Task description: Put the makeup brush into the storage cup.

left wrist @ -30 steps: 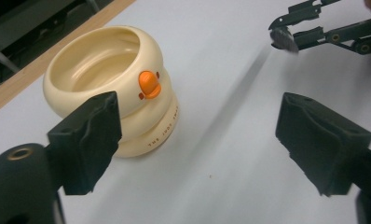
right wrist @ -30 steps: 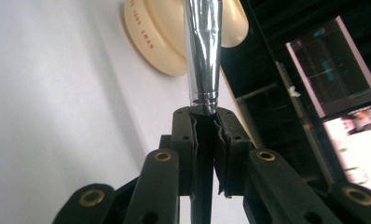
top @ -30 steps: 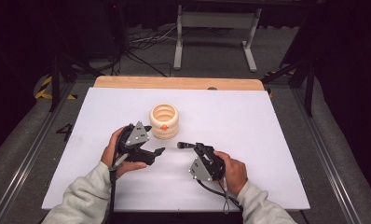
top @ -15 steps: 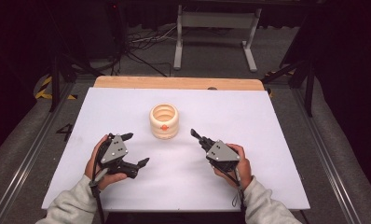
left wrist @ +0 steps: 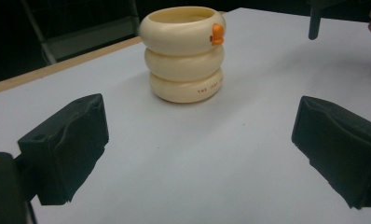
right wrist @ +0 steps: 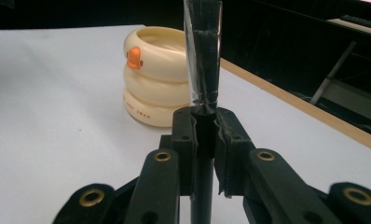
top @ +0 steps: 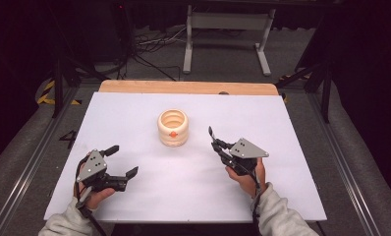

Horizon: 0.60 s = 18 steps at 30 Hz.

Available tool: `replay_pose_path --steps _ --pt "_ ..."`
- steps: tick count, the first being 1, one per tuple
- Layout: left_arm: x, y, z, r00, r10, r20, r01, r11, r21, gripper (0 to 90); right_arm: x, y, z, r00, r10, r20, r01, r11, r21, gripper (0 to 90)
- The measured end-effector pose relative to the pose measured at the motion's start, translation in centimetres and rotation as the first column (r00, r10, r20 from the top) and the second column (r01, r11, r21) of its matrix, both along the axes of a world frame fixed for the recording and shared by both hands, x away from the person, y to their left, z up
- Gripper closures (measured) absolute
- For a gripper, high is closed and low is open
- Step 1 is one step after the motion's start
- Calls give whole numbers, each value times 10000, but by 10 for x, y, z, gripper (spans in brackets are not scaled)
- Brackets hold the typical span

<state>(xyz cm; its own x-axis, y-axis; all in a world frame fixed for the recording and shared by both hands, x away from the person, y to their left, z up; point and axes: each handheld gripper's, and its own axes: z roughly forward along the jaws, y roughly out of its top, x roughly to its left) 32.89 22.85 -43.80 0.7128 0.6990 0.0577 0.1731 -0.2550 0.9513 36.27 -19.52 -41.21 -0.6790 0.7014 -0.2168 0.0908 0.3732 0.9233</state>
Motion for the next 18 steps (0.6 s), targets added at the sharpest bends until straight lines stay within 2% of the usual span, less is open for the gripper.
replay_pose_path --steps 7,11,14,18 --pt "-5 11 -2 9999 101 -45 -101 9998 -187 45 6 0 5 9998 188 -105 -180 9973 711 800" --pt "-7 13 -4 9999 123 -75 -123 9999 -72 39 10 4 10 9996 285 1 -284 9950 962 800" --pt "-7 14 -3 9999 98 -37 -98 9999 -128 41 15 8 14 9990 449 29 -448 9894 1378 800" --pt "-8 12 -4 9999 113 7 -113 9999 -100 42 18 11 16 9985 541 59 -544 9857 1592 800"
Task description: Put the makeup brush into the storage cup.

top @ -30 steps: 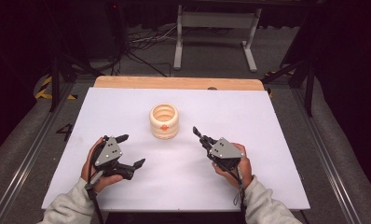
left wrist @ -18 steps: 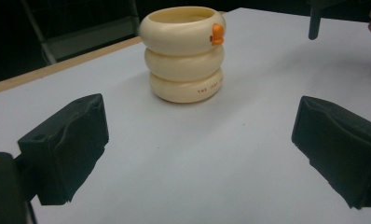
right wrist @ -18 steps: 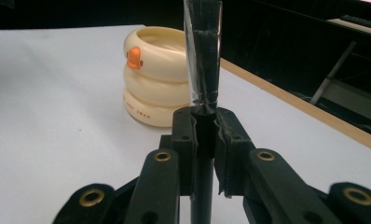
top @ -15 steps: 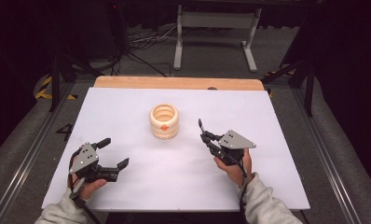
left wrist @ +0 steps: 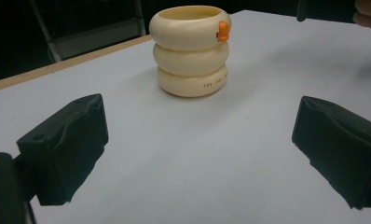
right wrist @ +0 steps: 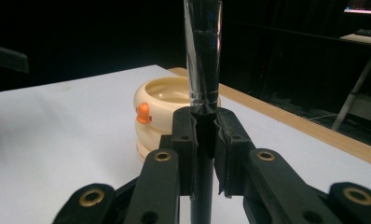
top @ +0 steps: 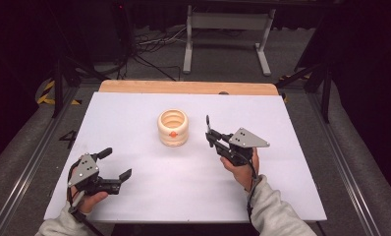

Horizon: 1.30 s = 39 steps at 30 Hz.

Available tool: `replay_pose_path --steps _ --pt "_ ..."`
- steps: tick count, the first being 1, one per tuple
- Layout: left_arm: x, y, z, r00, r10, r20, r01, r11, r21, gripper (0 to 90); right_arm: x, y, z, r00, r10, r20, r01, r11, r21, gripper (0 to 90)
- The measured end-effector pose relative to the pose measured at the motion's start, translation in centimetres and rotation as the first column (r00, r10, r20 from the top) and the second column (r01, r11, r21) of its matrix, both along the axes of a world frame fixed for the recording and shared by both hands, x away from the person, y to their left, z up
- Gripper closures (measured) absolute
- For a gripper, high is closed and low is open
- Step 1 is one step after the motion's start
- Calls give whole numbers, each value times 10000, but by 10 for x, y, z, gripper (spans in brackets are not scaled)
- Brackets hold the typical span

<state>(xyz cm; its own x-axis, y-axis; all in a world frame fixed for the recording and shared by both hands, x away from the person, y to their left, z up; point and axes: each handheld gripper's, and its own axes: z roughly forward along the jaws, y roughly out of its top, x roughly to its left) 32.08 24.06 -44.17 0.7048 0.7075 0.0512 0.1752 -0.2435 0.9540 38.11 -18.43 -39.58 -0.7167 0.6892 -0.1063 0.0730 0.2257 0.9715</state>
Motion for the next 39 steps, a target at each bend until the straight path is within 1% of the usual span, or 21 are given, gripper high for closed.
replay_pose_path --steps 2,5,7,8,9,11,14,16,19,20,24,25,27,31,33,39 --pt "0 -1 -1 10000 -60 -43 60 10000 -10 45 2 3 2 10000 43 54 -43 9999 103 800" --pt "0 -1 -1 10000 -71 -56 71 9999 94 47 4 7 5 9998 111 167 -114 9997 208 800" --pt "0 -2 -2 10000 -44 -28 44 10000 82 48 5 9 6 9997 170 181 -175 9995 262 800" --pt "1 -2 -2 9999 -110 -79 111 9999 57 48 8 11 7 9997 222 111 -226 9991 368 800" --pt "1 -2 -2 9999 -110 -79 111 9999 57 48 8 11 7 9997 222 111 -226 9991 368 800" --pt "1 -2 -2 9999 -77 -71 78 9999 79 49 10 12 9 9996 242 138 -249 9983 525 800" --pt "1 -2 -2 10000 -55 -69 56 10000 78 48 15 15 13 9994 275 209 -289 9971 704 800" --pt "1 -1 -2 9999 -81 -80 81 10000 21 50 18 17 15 9994 288 217 -302 9971 699 800" --pt "1 -1 -2 10000 -59 -80 60 10000 38 51 25 22 18 9993 317 217 -336 9949 949 800" --pt "1 -2 -2 10000 -79 -60 79 10000 -13 51 25 22 18 9993 317 217 -336 9949 949 800" --pt "1 -1 -2 10000 -90 -44 90 10000 23 51 35 30 23 9989 434 194 -454 9919 1189 800" --pt "1 -1 -2 10000 -86 -19 86 10000 -31 51 37 33 24 9988 444 204 -466 9912 1241 800" --pt "1 -1 -2 10000 -98 -4 98 9999 -52 50 42 38 25 9986 490 222 -513 9913 1215 800" --pt "1 0 -1 9999 -113 -10 113 9999 -43 51 48 46 29 9977 602 310 -638 9891 1324 800" --pt "1 -1 -1 9999 -110 15 110 9999 -101 51 53 51 31 9973 663 320 -703 9871 1440 800" --pt "1 -1 -1 9999 -128 77 129 9999 -87 51 60 62 35 9964 757 375 -804 9858 1471 800"
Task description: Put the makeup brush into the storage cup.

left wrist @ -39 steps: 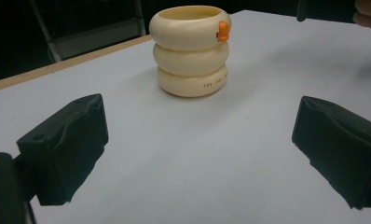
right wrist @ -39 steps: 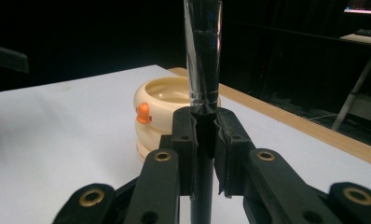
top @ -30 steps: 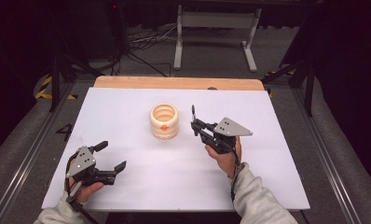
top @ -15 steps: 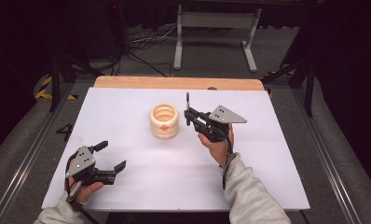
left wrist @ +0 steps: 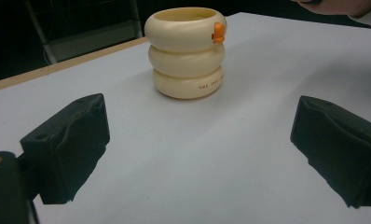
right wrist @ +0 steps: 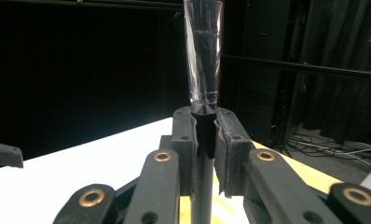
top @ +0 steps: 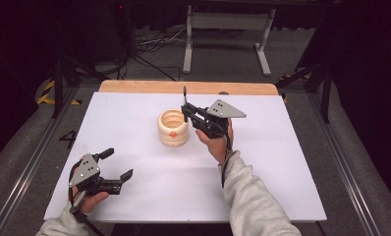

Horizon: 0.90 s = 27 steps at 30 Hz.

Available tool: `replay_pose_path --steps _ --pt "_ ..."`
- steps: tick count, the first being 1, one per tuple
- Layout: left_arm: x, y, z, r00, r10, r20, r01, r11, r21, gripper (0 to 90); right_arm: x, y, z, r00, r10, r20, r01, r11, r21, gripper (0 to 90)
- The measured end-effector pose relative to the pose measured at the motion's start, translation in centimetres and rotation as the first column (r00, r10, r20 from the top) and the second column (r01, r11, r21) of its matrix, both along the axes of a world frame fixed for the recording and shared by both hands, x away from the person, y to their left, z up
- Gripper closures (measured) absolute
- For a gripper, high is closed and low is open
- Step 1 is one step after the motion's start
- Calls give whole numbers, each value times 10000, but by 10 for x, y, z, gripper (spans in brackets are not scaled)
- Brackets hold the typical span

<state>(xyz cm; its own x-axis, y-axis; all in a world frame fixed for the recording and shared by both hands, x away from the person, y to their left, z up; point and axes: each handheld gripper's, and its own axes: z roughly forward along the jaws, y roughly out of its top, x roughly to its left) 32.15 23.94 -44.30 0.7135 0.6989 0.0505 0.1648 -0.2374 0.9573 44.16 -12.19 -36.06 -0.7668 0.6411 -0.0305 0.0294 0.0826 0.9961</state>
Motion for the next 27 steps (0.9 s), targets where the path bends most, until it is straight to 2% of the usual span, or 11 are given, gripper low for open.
replay_pose_path --steps 10,27 --pt "0 -1 0 10000 -40 35 40 10000 -10 54 14 12 -1 9999 7 -107 -5 9998 190 800" --pt "0 -1 -1 10000 -82 -20 82 10000 -21 56 25 25 -16 9993 48 -364 -46 10000 59 800"
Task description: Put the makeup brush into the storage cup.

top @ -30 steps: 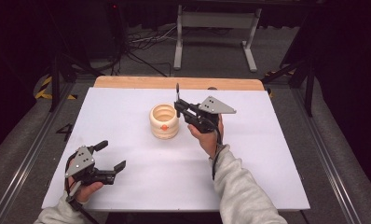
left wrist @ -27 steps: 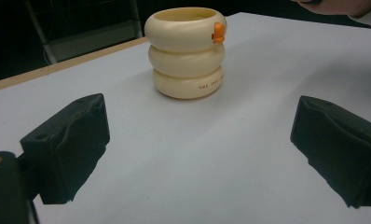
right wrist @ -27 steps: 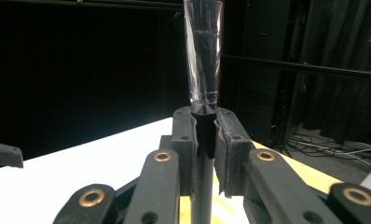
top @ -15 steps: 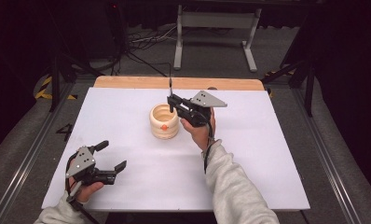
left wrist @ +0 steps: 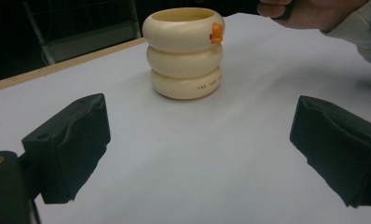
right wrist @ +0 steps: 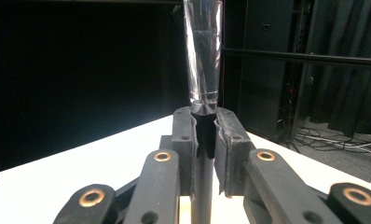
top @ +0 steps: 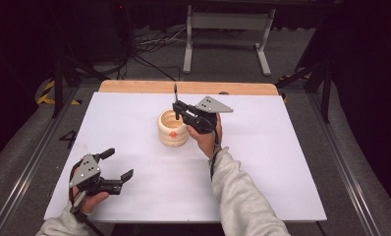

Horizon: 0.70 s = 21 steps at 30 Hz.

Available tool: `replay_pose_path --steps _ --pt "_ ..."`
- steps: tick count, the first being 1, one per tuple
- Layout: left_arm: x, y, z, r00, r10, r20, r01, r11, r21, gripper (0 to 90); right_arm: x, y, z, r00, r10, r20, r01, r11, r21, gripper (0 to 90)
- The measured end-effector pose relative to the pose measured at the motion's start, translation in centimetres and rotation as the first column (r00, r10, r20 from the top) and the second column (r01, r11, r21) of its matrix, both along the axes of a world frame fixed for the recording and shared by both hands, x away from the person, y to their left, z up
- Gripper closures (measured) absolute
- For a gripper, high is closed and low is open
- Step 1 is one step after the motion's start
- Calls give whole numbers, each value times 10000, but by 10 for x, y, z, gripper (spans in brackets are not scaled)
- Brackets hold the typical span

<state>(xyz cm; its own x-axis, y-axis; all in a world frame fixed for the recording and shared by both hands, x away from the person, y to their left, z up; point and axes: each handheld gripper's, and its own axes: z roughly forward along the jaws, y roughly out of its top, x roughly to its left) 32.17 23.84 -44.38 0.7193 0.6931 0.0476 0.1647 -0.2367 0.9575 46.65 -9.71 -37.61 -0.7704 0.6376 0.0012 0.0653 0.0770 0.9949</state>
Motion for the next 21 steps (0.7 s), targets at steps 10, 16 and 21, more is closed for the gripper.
replay_pose_path --steps 10,16,21 --pt "-1 0 0 10000 -15 52 15 10000 -28 58 4 5 -12 9999 -24 -143 22 9999 -158 800" --pt "0 1 0 10000 -5 67 5 10000 -49 58 6 4 -19 9995 -129 -288 125 9998 -139 800" --pt "0 0 0 10000 -20 69 20 10000 -22 58 6 2 -26 9989 -216 -417 208 9996 -198 799"
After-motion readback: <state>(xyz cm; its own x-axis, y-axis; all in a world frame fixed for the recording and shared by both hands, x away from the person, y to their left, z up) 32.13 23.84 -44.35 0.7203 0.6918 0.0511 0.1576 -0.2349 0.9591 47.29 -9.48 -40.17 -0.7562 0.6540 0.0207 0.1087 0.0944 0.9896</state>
